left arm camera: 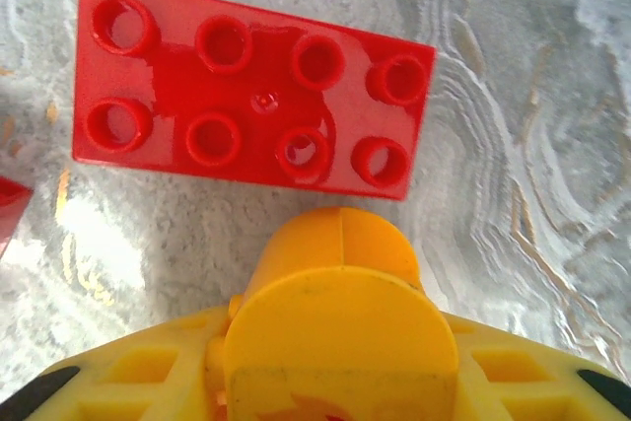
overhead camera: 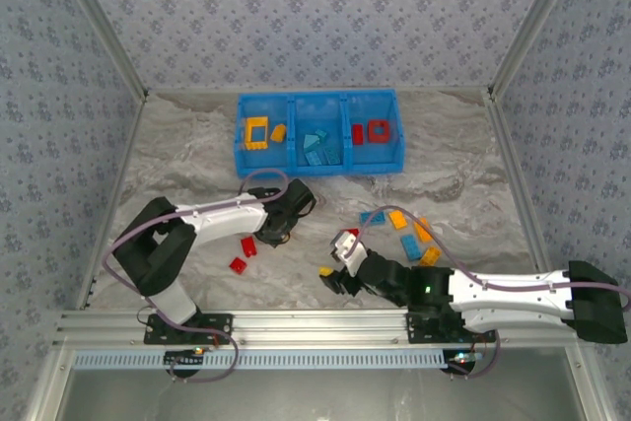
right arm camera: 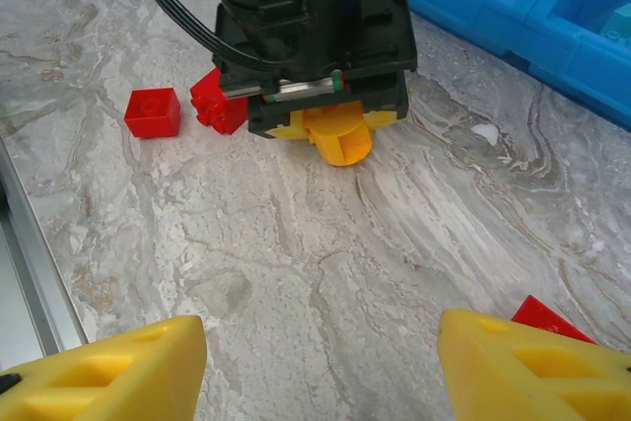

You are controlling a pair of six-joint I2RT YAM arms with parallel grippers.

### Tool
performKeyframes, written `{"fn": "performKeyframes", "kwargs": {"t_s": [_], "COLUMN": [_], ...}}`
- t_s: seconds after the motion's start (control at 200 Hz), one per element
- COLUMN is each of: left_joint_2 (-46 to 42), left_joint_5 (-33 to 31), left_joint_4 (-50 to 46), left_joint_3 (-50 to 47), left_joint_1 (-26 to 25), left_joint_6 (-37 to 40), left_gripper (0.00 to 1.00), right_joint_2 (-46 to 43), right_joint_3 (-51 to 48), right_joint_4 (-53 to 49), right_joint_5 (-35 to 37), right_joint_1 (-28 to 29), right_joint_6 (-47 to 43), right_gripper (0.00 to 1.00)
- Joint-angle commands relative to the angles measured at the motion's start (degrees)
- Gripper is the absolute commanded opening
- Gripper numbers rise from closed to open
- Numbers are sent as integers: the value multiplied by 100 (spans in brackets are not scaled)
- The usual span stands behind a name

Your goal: Sort the legos into containers by color

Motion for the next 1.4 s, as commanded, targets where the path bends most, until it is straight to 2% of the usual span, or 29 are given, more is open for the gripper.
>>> {"fn": "performKeyframes", "kwargs": {"t_s": [0.0,0.13,0.245,0.41,0.48,0.585,0.73,1.094,1.239,1.394], "left_joint_2": [-593,-1033,-978,-381,-12,742,1672,2904,3065,2801], "left_joint_5": [-293,-725,-306,-6,331,364,-49,-297,-485,-602], "left_joint_4": [-401,-853,-968,-1285,-1246,-1509,-1942,-2078,-2242,-2337], "left_joint_3": [359,1029,1657,2636,2960,3596,4258,5042,5128,5144], "left_joint_1": [-110,75,729,1550,1863,2068,2226,2388,2379,2280], "left_joint_6": [495,1622,3007,4747,5362,6056,6367,6662,6634,6634], "left_gripper": [43,42,41,39,39,38,39,42,55,66], "right_joint_2": [-276,-394,-60,593,888,1373,1833,1995,1909,1747], "right_joint_3": [300,590,935,1410,1645,1960,2281,2300,2229,2189], "right_joint_4": [-184,-208,-50,486,623,811,1035,1250,1188,1057], "right_joint_5": [397,738,1072,1132,1180,1072,1049,1037,1098,1157], "right_joint_1": [42,28,-62,-423,-517,-713,-772,-731,-727,-801], "right_joint_6": [-51,-358,-636,-828,-916,-887,-826,-493,-410,-357], "right_gripper": [66,66,65,65,65,65,65,66,66,67]}}
